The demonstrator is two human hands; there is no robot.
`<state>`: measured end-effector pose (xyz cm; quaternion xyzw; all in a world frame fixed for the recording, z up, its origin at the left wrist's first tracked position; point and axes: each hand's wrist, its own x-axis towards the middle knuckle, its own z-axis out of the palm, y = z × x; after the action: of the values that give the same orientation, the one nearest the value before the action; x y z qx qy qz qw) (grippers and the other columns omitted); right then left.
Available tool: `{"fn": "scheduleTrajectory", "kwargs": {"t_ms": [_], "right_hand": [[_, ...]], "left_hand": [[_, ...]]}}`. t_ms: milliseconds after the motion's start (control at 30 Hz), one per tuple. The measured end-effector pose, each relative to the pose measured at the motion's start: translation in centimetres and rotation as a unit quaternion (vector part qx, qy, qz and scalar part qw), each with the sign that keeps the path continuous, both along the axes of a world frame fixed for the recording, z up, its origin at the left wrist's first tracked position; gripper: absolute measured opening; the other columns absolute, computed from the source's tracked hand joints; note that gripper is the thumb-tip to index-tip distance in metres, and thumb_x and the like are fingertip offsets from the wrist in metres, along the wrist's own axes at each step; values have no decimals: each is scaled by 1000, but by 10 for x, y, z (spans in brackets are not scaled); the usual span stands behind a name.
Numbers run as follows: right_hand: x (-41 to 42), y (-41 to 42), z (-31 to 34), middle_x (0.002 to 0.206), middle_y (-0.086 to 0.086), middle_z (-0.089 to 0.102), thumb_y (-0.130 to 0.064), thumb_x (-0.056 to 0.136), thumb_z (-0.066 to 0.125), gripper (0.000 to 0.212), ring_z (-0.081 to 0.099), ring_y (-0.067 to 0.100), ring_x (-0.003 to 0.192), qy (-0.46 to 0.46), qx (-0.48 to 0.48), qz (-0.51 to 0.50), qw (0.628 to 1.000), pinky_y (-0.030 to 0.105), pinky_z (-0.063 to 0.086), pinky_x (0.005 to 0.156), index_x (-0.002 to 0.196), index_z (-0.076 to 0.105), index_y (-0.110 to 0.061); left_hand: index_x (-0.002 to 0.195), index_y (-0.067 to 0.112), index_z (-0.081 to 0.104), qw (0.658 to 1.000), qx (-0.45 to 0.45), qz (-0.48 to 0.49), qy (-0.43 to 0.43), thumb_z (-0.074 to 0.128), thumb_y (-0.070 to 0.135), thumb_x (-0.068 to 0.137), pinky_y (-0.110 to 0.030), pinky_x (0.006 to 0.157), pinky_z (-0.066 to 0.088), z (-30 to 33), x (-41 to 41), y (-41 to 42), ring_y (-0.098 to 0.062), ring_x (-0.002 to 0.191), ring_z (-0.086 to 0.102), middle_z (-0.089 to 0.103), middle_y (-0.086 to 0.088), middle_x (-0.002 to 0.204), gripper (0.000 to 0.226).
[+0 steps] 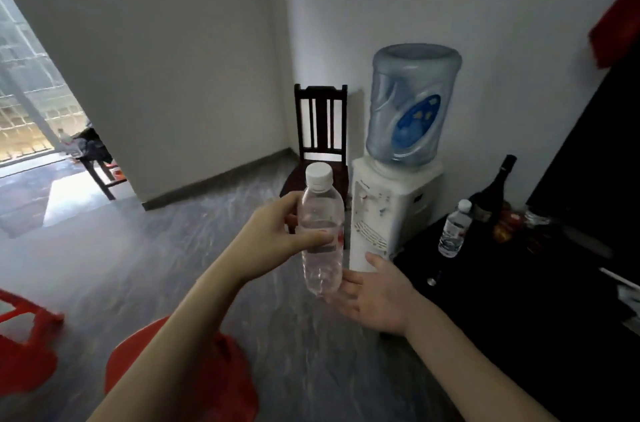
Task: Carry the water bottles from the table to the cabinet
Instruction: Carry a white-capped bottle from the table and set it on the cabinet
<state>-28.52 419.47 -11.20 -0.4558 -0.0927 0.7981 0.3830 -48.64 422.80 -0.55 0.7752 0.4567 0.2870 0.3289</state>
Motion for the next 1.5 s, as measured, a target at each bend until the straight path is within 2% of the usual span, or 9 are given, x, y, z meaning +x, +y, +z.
{"fn": "scheduleTrajectory", "kwargs": {"t_ms": [233,400,533,633,767,867,1000,1167,1500], "right_hand": [[55,65,-4,131,21,63,-55,100,33,70,54,37,129,30,25,-80,996,46,36,114,135,55,0],[87,88,2,136,24,59,-54,98,39,70,51,41,131,39,19,-158,987,45,45,102,134,55,4],[122,84,2,131,26,62,-57,98,37,73,61,42,114,37,3,-213,976,45,52,88,133,55,5],[148,78,0,130,28,61,-58,98,38,75,53,44,128,40,-6,-270,962,44,50,91,132,55,7],[175,73,-2,130,29,61,-57,99,38,74,61,44,113,39,-11,-332,942,43,59,77,133,53,7],[187,75,-3,129,29,61,-56,100,37,73,55,44,124,43,-14,-385,922,44,52,89,134,52,6],[200,81,-2,129,27,62,-57,101,34,72,57,44,124,35,-12,-440,897,44,50,96,135,53,4],[210,81,-2,128,26,63,-56,101,34,71,57,42,124,33,-16,-505,862,45,51,93,133,56,4],[252,69,-30,125,26,65,-56,101,35,71,59,43,121,49,-45,-556,828,45,51,92,129,59,4]], "left_hand": [[127,31,61,995,-10,-100,22,83,39,79,-16,81,53,5,68,99,4,97,69,72,18,107,54],[128,37,60,985,-13,-172,10,85,36,78,-20,88,56,1,112,149,0,102,69,72,17,111,55],[126,45,57,970,-20,-242,8,82,35,81,-18,87,55,-6,159,172,4,104,66,71,21,111,52],[128,34,61,957,-28,-288,1,82,29,83,-24,88,57,-11,199,186,1,99,69,73,17,108,51],[126,31,61,934,-34,-357,9,83,32,82,-18,81,55,-18,249,203,4,93,70,74,16,102,49],[124,32,60,913,-25,-406,25,83,35,82,-12,79,51,-19,278,219,9,93,68,73,19,102,49],[125,35,60,885,-17,-464,34,84,42,77,-22,87,56,-15,313,241,7,98,68,73,22,106,54],[121,38,59,853,-13,-521,30,85,29,80,-6,75,49,-18,354,249,14,92,67,71,34,95,49],[135,25,54,806,-51,-589,44,84,35,82,-24,95,56,-45,419,244,1,108,68,71,13,119,61]]}}
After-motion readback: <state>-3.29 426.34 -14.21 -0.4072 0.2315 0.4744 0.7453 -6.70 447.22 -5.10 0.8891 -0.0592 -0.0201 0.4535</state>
